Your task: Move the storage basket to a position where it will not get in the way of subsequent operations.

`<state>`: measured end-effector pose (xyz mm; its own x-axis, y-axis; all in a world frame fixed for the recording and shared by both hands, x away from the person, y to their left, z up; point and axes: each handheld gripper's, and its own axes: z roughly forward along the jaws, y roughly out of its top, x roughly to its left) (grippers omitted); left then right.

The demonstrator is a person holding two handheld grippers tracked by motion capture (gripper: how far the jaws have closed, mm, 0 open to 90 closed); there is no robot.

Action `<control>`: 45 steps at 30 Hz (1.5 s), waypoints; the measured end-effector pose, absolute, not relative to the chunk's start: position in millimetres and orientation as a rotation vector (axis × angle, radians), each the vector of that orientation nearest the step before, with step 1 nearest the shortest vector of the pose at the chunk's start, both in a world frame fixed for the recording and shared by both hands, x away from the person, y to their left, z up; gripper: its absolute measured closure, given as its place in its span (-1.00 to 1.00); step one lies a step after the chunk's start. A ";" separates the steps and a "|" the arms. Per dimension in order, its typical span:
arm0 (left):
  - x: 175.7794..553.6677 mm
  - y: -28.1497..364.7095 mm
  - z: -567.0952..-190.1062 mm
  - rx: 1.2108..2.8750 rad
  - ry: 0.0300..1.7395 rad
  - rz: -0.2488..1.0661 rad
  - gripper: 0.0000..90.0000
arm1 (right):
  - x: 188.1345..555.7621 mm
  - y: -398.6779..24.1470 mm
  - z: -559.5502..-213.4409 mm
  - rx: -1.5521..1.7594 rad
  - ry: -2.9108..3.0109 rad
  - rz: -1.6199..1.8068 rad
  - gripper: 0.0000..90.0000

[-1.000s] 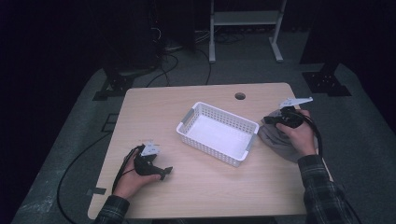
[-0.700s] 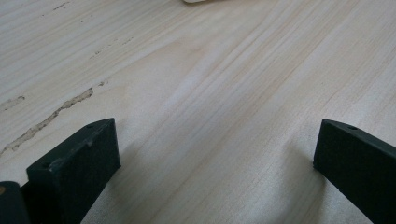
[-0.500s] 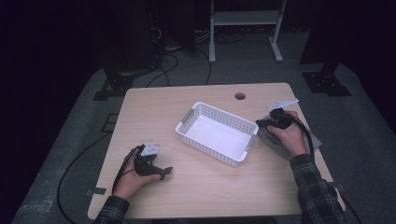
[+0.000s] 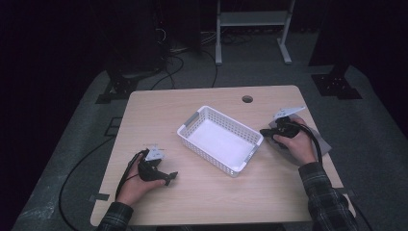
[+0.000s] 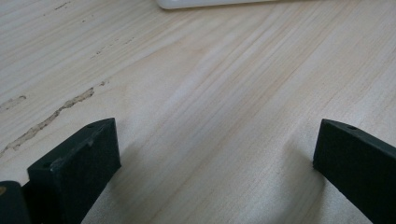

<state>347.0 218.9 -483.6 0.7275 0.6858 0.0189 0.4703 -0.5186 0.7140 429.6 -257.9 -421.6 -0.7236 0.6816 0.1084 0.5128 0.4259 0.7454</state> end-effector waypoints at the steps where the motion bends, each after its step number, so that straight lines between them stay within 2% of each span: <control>1: 347.0 219.0 -483.5 2.216 0.869 0.390 -1.00 | 428.5 -256.9 -421.2 1.046 2.481 1.188 0.99; 28: 346.9 218.9 -483.4 2.209 0.877 0.393 -1.00 | 390.8 -205.9 -421.0 0.806 2.679 1.193 0.99; 32: 346.1 221.3 -481.8 2.167 0.903 0.419 -0.77 | 386.1 -197.6 -421.1 0.767 2.698 1.190 0.99; 41: 365.0 228.1 -469.9 2.087 1.044 0.450 0.32 | 379.9 -182.8 -421.6 0.699 2.740 1.185 0.99; 45: 377.2 229.9 -463.1 2.048 1.066 0.415 0.78 | 378.2 -176.2 -422.0 0.671 2.755 1.176 0.99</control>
